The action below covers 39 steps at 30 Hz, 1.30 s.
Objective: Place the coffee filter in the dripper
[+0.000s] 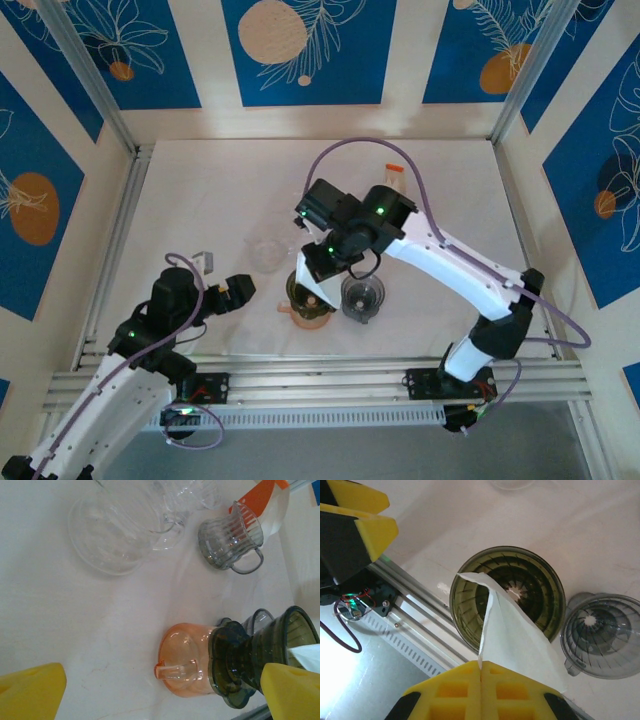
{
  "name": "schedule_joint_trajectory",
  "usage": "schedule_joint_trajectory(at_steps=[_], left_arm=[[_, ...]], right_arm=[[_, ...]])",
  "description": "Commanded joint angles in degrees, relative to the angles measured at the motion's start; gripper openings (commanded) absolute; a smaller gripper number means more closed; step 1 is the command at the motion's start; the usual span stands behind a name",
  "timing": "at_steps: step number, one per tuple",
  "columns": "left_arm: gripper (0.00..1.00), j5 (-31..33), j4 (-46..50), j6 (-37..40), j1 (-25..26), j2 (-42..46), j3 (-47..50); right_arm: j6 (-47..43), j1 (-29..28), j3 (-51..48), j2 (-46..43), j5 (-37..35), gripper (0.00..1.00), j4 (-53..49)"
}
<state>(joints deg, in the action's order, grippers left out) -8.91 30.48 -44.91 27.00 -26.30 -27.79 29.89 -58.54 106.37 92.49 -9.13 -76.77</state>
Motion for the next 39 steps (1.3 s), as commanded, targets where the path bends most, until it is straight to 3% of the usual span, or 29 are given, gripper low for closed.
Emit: schedule_joint_trajectory(at_steps=[1,18,20,25,28,34,39], left_arm=[[1.0,-2.12,-1.64,-1.04,-0.62,0.64,0.54],[1.0,-3.27,-3.29,-2.1,-0.61,0.38,1.79],[1.0,-3.4,-3.48,-2.1,-0.63,0.18,1.76],[1.0,-4.21,-4.91,-2.61,-0.57,-0.49,1.39],[0.99,-6.25,-7.08,-2.62,-0.6,-2.03,0.48],[0.86,-11.81,-11.89,-1.46,-0.42,-8.62,-3.98],[0.76,-13.68,-14.46,-0.98,0.62,-14.38,-7.44]], right_arm=[[-1.54,-0.43,1.9,2.77,2.75,0.0,-1.3],[-1.41,-0.83,-3.59,7.79,4.58,0.0,4.41],[-1.3,-1.03,-4.01,7.28,3.83,0.05,4.61],[-0.7,-1.44,-5.04,3.27,1.29,0.36,6.31],[0.19,-1.52,-6.71,-0.66,-1.35,0.48,7.41],[0.36,0.45,-13.32,-8.29,-7.75,0.55,10.4],[-1.5,4.17,-16.89,-8.53,-4.73,0.54,12.13]])
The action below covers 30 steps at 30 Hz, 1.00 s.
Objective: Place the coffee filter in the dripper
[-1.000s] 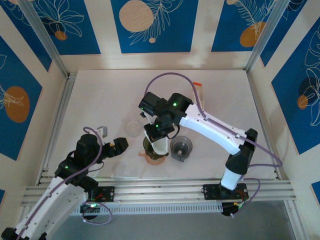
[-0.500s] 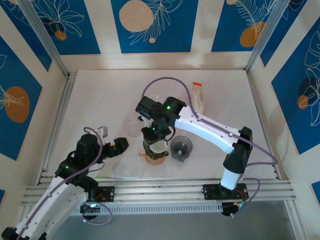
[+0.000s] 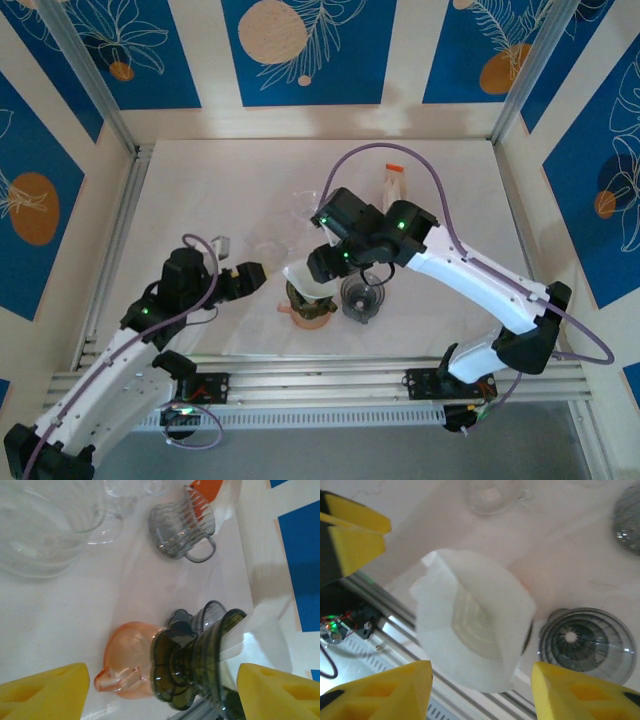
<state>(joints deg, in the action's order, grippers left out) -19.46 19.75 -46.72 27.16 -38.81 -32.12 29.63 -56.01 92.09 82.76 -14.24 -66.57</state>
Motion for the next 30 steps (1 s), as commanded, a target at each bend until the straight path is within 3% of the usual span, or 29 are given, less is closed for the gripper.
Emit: schedule_joint_trajectory(at_steps=[1,8,14,20,30], left_arm=[[0.76,-3.07,-3.97,0.93,0.68,-2.58,-3.83],[0.76,-2.6,-4.65,1.34,2.07,-5.7,-5.81],[0.73,-2.68,-5.41,0.86,2.82,-6.02,-5.65],[0.65,-2.03,-5.43,1.27,5.22,-7.79,-6.29],[0.63,1.82,-2.12,3.98,10.82,-9.41,-6.47]], right_arm=[[-1.56,2.07,-2.87,1.56,1.21,0.53,2.29],[-3.17,3.55,-4.5,4.68,5.69,0.48,3.89],[-3.0,3.26,-6.0,4.88,5.06,0.26,4.07],[-2.91,0.68,-5.91,5.12,-0.07,0.07,2.83],[-1.98,-3.2,-4.94,6.93,-8.91,0.01,0.04]])
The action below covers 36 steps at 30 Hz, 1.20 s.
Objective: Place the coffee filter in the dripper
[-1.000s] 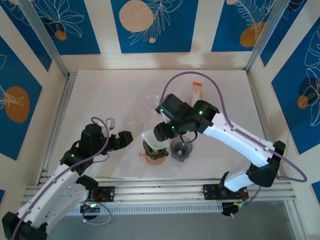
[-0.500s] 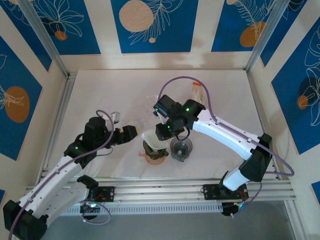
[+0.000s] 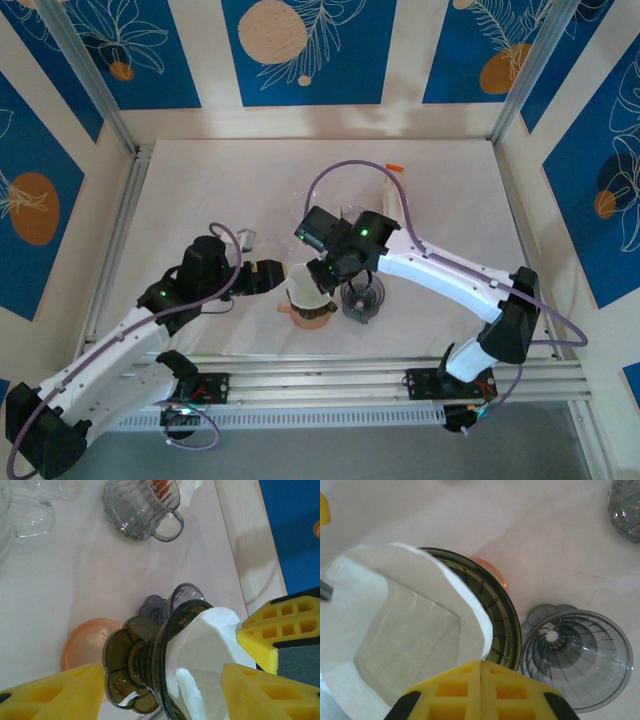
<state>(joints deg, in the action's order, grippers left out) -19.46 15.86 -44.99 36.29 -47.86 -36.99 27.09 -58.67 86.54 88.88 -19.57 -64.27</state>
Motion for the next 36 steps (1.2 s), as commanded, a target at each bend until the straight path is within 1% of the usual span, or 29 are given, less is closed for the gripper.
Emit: schedule_joint_trajectory(at_steps=[1,6,11,17,19,20,22,23,25,26,28,31,36], left_arm=[[0.62,2.12,2.11,2.56,2.25,-0.6,-1.59],[0.61,2.81,2.95,3.44,3.77,-1.97,-1.43],[0.63,3.35,3.0,3.93,4.66,-2.14,-1.15],[0.55,4.13,4.33,4.3,4.93,-2.31,-0.93],[0.55,4.17,4.44,4.32,4.95,-2.25,-0.93],[0.55,4.26,4.45,4.32,4.94,-2.24,-0.81],[0.55,4.34,4.59,4.39,5.03,-2.17,-0.8],[0.55,4.35,4.58,4.39,5.02,-2.15,-0.81],[0.55,4.26,4.52,4.34,5.06,-2.15,-0.84],[0.55,4.26,4.4,4.3,5.04,-2.23,-0.8],[0.55,4.26,4.35,4.3,5.08,-2.24,-0.75],[0.55,4.49,4.35,4.15,5.05,-2.23,-0.71],[0.56,4.74,4.42,4.06,5.03,-2.24,-0.67]], right_arm=[[0.64,-0.71,0.59,1.0,-3.9,0.02,-2.31],[0.89,-1.13,0.47,1.25,-4.61,0.01,-2.35],[1.44,-1.6,0.48,1.39,-5.17,0.02,-2.61],[2.04,-1.7,0.35,1.08,-6.03,0.03,-2.61],[2.43,-1.71,0.66,0.8,-7.18,0.09,-2.92],[2.57,-1.7,0.77,0.38,-7.82,0.16,-2.88],[2.45,-1.71,0.66,-0.99,-8.47,0.33,-1.88],[2.37,-1.71,0.64,-1.45,-8.52,0.37,-1.37],[1.77,-1.7,0.7,-2.06,-7.55,0.39,-0.24],[1.62,-1.67,0.82,-2.08,-6.96,0.43,0.08],[1.1,-1.7,1.17,-1.51,-5.44,0.52,0.56],[1.41,-1.47,1.48,0.16,-4.37,0.57,0.72],[1.73,-0.59,0.79,1.64,-3.59,0.57,1.03]])
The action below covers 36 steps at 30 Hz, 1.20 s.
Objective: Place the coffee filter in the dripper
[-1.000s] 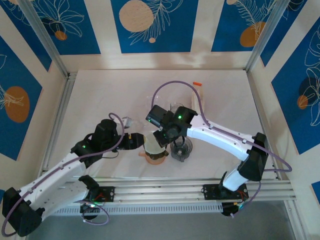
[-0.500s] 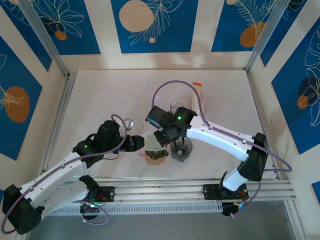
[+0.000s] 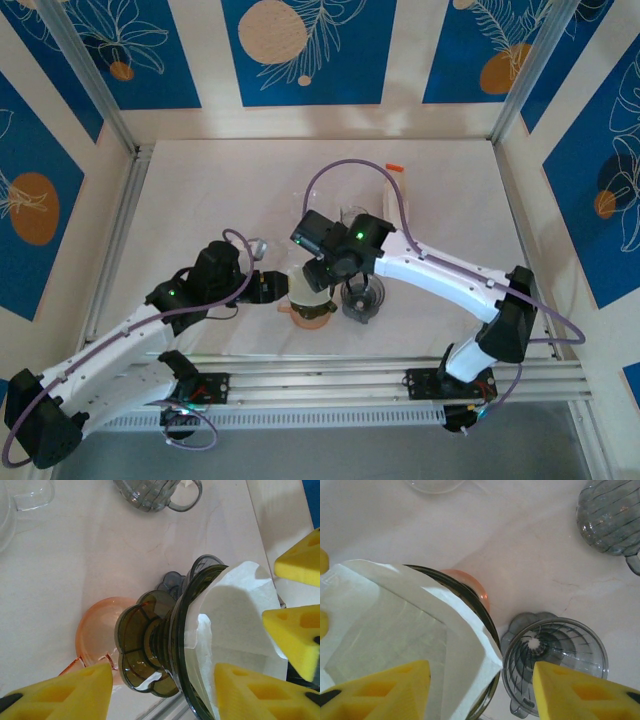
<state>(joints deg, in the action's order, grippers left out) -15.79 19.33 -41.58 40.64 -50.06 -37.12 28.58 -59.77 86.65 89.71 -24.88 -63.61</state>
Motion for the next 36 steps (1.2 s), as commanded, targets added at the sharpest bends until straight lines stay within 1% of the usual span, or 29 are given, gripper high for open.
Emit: schedule_joint_trajectory(at_steps=[1,6,10,13,20,31,36], left_arm=[[0.56,0.96,0.85,0.64,0.79,-0.03,-0.37],[0.56,0.81,0.41,0.36,0.76,-0.39,-0.1],[0.57,0.85,0.31,0.36,0.82,-0.3,-0.14],[0.57,0.76,0.14,0.35,0.82,-0.43,-0.1],[0.57,0.59,-0.01,0.33,0.84,-0.64,0.03],[0.57,0.59,-0.64,-0.16,0.92,-0.78,0.46],[0.59,0.58,-1.25,-0.68,0.85,-0.18,0.56]], right_arm=[[0.1,0.62,0.43,0.97,2.31,0.58,0.72],[-0.14,0.84,0.16,2.34,4.77,0.64,1.64],[-0.25,0.98,-0.43,3.51,5.35,0.69,1.7],[-0.18,1.31,-1.75,4.31,6.3,0.71,2.29],[0.29,2.61,-4.7,5.19,6.6,0.71,4.05],[0.71,3.17,-7.56,7.62,6.67,0.7,6.65],[0.91,3.31,-8.22,8.76,6.48,0.7,7.54]])
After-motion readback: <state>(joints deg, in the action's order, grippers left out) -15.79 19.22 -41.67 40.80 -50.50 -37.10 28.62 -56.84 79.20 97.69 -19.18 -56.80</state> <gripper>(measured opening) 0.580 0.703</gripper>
